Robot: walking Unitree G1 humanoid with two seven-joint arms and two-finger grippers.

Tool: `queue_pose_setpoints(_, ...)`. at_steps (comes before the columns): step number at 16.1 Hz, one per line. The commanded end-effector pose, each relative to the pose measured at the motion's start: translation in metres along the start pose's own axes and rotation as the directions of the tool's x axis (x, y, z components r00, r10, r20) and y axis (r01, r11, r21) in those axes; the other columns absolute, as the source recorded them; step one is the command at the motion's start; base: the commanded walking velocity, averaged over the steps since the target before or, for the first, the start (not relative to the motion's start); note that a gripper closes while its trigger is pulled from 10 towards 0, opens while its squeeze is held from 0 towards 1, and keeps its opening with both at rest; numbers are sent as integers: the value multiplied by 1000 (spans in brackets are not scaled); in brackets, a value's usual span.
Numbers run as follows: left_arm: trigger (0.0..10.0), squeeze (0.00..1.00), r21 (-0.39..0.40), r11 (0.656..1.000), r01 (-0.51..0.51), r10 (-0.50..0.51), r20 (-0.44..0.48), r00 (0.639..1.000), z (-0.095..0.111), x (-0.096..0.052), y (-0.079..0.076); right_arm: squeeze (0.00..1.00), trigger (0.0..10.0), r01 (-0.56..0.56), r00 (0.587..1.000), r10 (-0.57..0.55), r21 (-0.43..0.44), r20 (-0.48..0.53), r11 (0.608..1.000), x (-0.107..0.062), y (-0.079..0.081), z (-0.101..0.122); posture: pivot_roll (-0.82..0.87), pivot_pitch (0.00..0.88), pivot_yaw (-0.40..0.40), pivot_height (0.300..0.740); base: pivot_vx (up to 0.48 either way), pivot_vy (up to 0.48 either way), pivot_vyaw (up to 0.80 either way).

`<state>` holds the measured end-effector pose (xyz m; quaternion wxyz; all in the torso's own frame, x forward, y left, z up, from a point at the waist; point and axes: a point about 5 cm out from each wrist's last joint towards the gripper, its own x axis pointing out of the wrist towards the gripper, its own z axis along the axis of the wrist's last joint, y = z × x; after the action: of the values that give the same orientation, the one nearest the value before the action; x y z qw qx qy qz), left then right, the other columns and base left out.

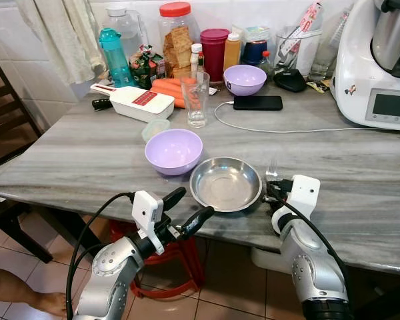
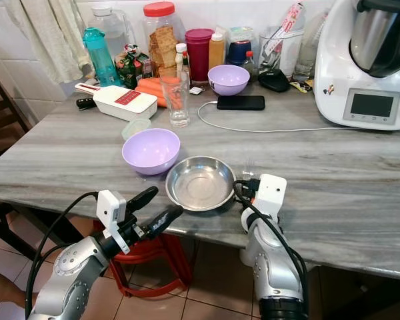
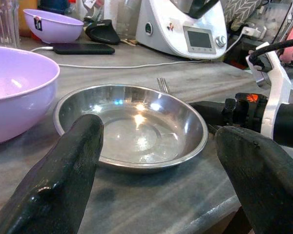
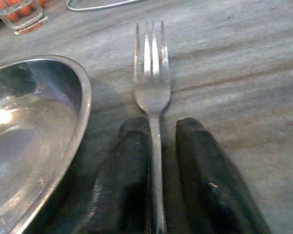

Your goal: Setting the table

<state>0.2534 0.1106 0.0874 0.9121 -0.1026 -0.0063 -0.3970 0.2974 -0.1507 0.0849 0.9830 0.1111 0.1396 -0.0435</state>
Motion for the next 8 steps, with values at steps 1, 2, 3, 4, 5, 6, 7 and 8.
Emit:
queue_pose_setpoints(1,10000,0,9,1000,7,-7,-10,1000,0,-1,2,1000,10000,13,1000,-13,12,4,1000,1,-1,2,-152,18,97,740,0,0,0)
queue_pose_setpoints(2,10000,0,9,1000,7,-7,-9,1000,0,-1,2,1000,10000,12,999,-13,22,48,1000,-1,0,12,-151,18,97,740,0,0,0)
queue_pose_setpoints(3,10000,0,9,1000,6,-6,-8,1000,0,-1,2,1000,10000,8,997,-9,14,83,1000,-2,1,20,-152,18,97,740,0,0,0)
queue_pose_setpoints(4,10000,0,8,1000,6,-6,-8,1000,0,-1,2,1000,10000,14,995,-15,4,103,1000,-3,0,24,-152,17,96,740,0,0,0)
queue_pose_setpoints(5,10000,0,7,1000,7,-7,-8,1000,-1,-1,2,1000,10000,23,992,-24,11,123,1000,-4,-1,30,-154,18,96,740,0,0,0)
queue_pose_setpoints(6,10000,0,6,1000,8,-8,-8,1000,-1,-1,1,1000,10000,30,990,-32,16,138,999,-6,-1,35,-155,19,97,740,0,0,0)
queue_pose_setpoints(7,10000,0,5,1000,9,-9,-7,1000,-1,-1,1,1000,10000,40,987,-42,16,155,999,-7,-2,39,-156,19,97,740,0,0,0)
queue_pose_setpoints(8,10000,0,5,1000,10,-10,-7,1000,-1,-1,1,1000,10000,45,984,-47,17,169,999,-9,-3,41,-156,19,97,740,0,0,0)
